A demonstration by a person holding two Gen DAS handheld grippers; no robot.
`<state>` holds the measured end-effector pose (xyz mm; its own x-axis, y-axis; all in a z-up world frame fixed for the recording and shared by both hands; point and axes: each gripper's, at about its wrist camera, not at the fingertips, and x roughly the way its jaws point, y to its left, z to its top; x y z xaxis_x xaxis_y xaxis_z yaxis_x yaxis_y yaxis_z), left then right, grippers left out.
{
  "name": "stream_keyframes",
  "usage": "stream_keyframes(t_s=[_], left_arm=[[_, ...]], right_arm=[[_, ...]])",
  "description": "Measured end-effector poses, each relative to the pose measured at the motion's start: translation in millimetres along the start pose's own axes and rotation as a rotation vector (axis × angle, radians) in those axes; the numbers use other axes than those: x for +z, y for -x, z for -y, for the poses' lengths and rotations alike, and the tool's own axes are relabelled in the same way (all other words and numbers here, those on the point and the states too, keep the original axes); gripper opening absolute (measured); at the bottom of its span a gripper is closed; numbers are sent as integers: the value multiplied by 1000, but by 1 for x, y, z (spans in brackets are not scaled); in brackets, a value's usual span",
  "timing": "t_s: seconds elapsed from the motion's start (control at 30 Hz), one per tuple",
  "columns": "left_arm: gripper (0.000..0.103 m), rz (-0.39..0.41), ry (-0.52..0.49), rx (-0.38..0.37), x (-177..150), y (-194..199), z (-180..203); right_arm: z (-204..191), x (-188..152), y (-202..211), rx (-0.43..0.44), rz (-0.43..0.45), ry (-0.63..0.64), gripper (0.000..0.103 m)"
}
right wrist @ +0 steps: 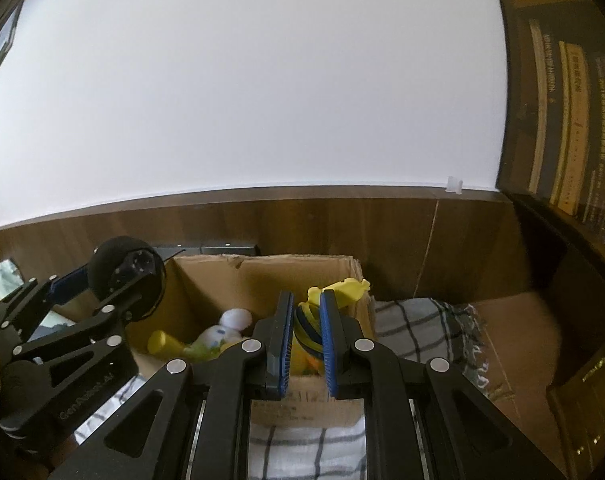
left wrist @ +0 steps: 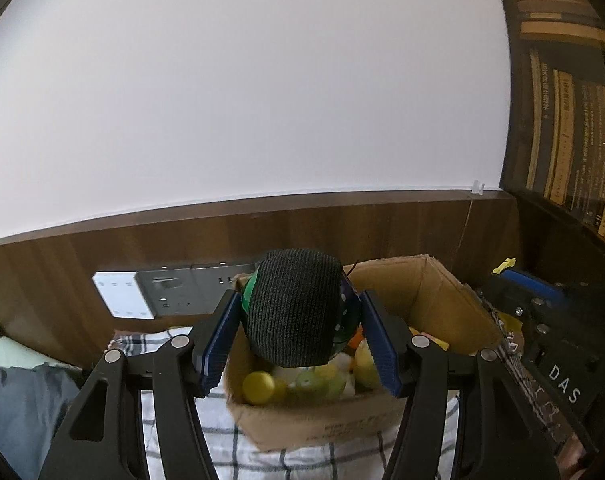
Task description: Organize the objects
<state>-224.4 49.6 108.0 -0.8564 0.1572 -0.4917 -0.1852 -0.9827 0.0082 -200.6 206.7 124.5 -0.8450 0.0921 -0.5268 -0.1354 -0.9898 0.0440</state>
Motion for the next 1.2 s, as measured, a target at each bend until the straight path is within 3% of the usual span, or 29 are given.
stream_keyframes(t_s=[0.53, 0.57, 0.6, 0.7, 1.0, 1.1, 1.2], left_arm=[[62, -58, 7, -28, 3, -44, -4], [69, -52, 8, -19, 3, -43, -4], [77, -43, 9, -9, 4, -41, -5], [86, -10, 12, 37, 5, -34, -7], [103, 3, 38, 125, 5, -19, -18], [103, 7, 46, 134, 4, -11, -23], [103, 24, 38, 152, 2, 1, -23]], right_arm=[[-4, 6, -46, 16, -62, -4, 15], [-3, 6, -46, 10, -61, -7, 21], [-1, 6, -45, 2, -57, -9, 39], [2, 7, -40, -45, -21, -18, 63], [6, 5, -30, -60, -20, -35, 85], [6, 5, -23, -67, -13, -35, 92], [4, 4, -14, -73, -8, -25, 93]])
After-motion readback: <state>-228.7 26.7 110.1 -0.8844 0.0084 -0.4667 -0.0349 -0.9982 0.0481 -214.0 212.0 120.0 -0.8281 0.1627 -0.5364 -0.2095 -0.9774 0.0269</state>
